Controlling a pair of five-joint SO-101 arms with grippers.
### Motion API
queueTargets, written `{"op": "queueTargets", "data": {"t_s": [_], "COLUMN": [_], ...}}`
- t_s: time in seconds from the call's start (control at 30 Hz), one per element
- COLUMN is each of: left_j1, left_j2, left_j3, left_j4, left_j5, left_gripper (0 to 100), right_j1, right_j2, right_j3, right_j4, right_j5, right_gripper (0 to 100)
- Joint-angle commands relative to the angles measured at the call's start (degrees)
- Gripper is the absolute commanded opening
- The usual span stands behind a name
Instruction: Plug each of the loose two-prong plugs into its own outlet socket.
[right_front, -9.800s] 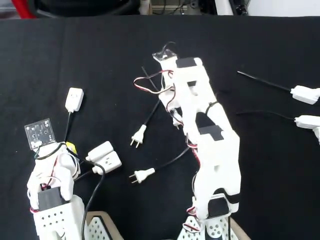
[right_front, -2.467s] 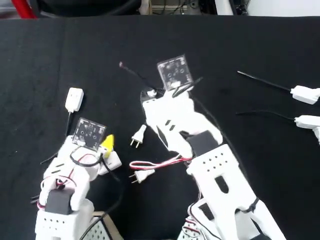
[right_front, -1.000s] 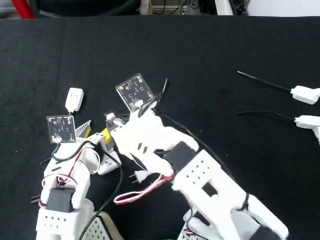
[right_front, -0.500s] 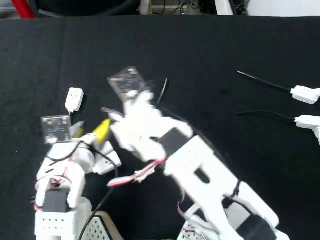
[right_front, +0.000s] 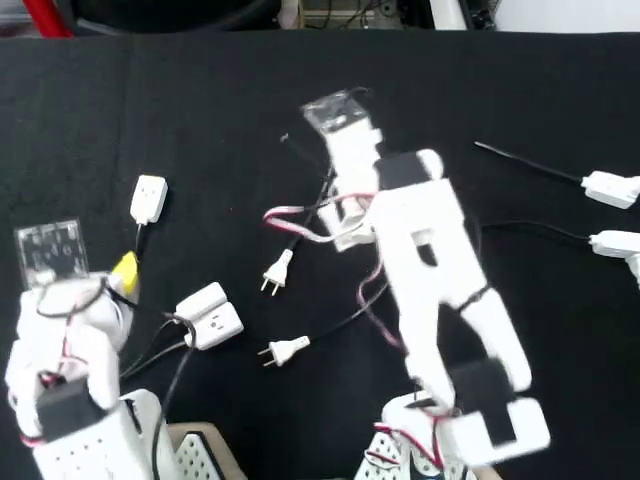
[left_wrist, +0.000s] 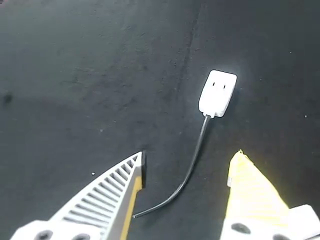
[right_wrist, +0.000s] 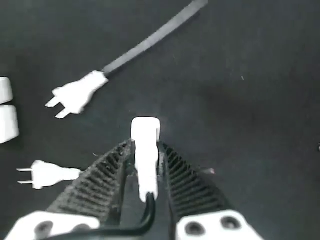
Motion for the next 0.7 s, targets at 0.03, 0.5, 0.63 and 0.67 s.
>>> {"op": "queueTargets", "data": {"t_s": [0.03,0.5,0.63,0.67], "left_j1": [0.8,7.3,10.5,11.2], "left_j2": [23.6,79.1,90.0,92.3], "left_j3": [-15.3,-51.6,-59.6,-61.1], "left_j4": [-0.4,-8.0,-6.6,-5.0], "left_j5": [-10.2,-10.4,-10.3,-10.3], "left_gripper": [28,28,31,33], "right_j1": [1.9,5.9,6.1,6.1], "right_j2": [2.9,3.6,3.6,3.6], "right_j3": [-2.7,-4.6,-4.5,-4.4], "right_j4": [0.1,-4.4,-4.5,-4.5], "right_j5": [6.2,7.8,7.9,7.9], "right_gripper": [1.1,1.1,1.1,1.1]}}
